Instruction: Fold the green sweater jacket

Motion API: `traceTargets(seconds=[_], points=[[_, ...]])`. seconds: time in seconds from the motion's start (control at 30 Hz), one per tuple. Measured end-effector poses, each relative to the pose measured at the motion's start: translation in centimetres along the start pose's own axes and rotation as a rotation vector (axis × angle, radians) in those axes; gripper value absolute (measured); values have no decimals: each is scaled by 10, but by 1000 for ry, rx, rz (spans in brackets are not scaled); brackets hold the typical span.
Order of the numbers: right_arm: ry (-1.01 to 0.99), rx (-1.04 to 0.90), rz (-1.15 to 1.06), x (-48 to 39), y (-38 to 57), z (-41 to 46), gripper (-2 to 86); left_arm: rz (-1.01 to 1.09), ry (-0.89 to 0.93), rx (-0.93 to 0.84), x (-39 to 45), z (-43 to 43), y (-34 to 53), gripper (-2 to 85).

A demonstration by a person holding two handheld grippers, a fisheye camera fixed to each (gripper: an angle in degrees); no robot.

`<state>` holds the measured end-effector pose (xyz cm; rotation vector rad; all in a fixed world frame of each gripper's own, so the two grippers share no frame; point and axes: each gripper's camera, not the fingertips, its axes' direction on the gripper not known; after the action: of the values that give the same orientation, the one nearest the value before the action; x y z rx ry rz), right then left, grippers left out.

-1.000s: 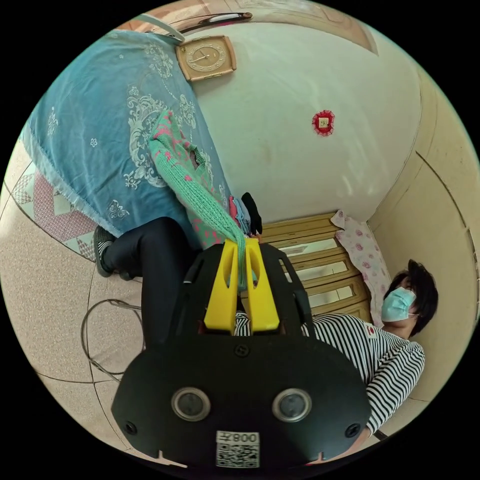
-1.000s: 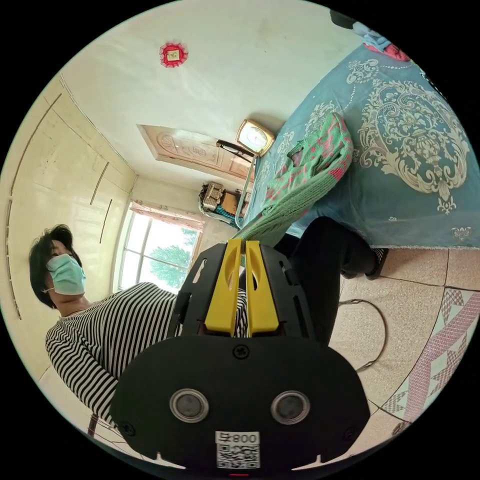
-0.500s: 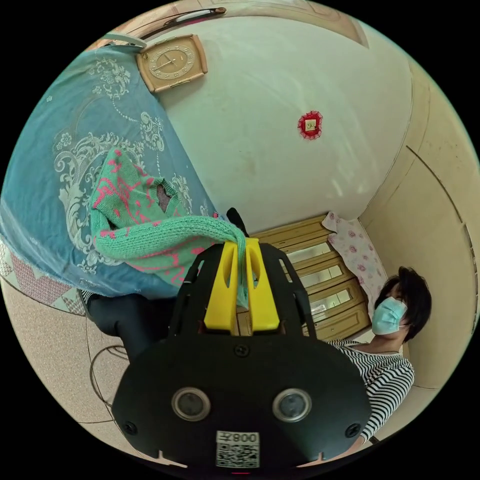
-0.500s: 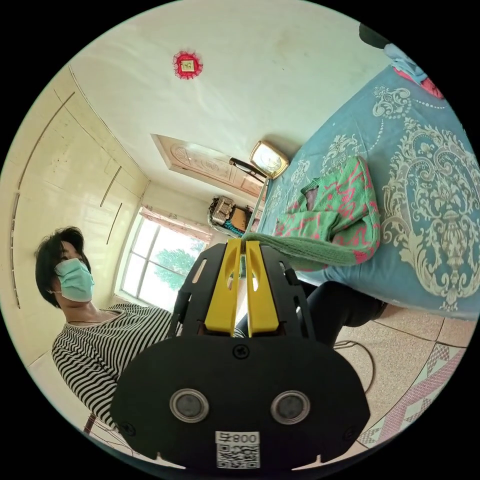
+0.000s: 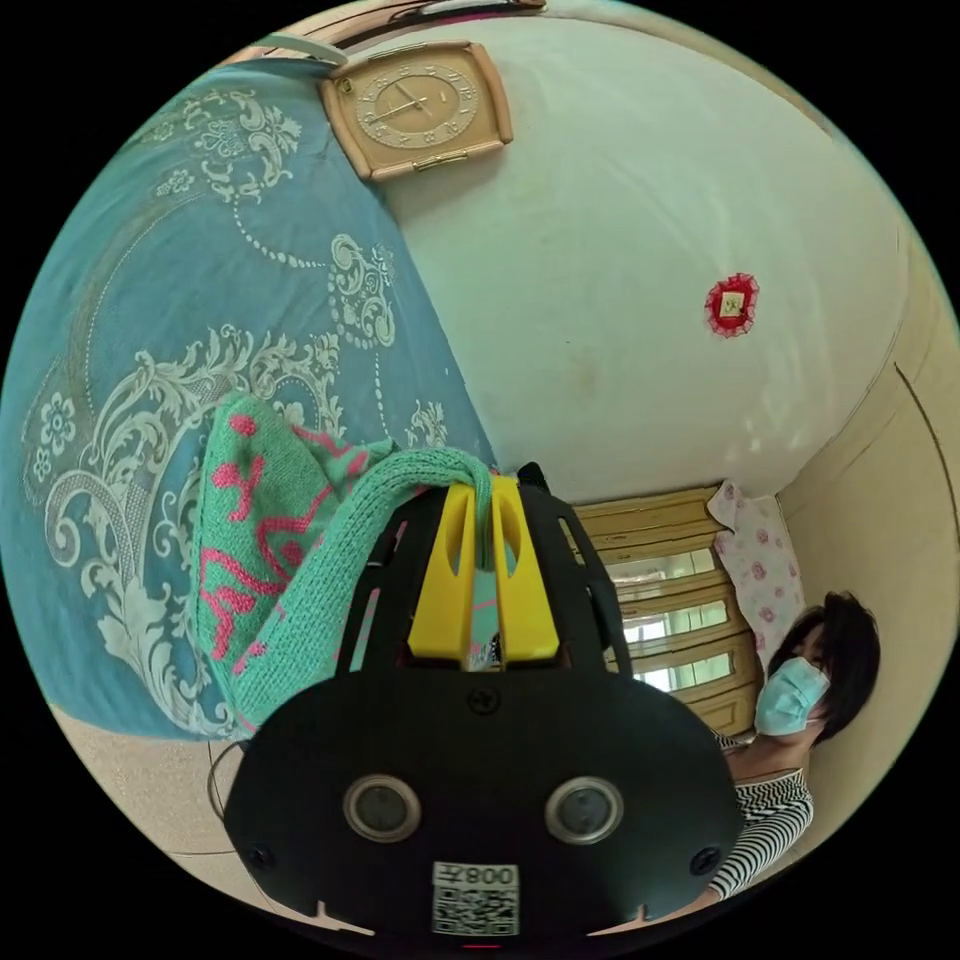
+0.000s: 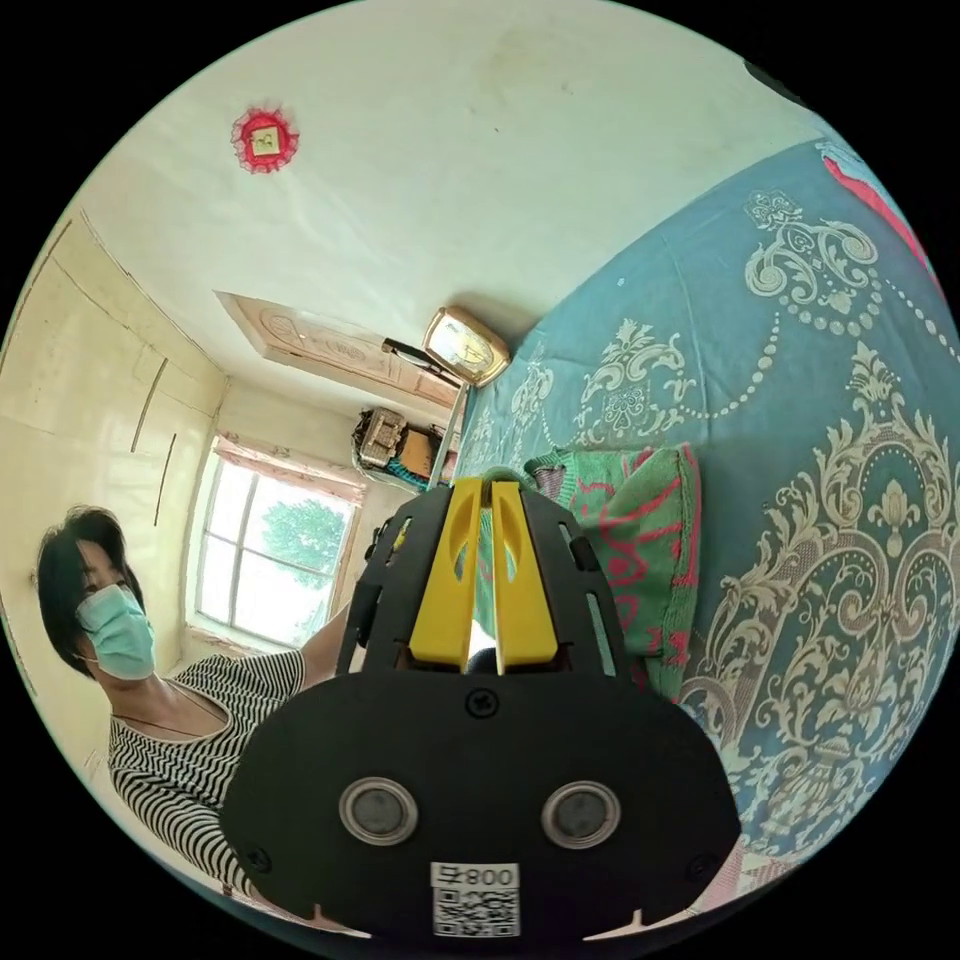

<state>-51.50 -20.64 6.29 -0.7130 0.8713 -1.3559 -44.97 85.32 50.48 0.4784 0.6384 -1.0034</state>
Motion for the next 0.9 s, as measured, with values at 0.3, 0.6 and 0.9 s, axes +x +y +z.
traceTargets(seconds=[0.3,0.6,0.9], points=[[75,-104,60,75,-122,89,14,-81,-51,-16,-76,73,-93,36],[215,-152,180,137,-182,138,13,-200,-126,-17,-138,127,-145,39],[171,-149,270,157,-212,169,17,-168,-135,-24,-122,169,-174,73]])
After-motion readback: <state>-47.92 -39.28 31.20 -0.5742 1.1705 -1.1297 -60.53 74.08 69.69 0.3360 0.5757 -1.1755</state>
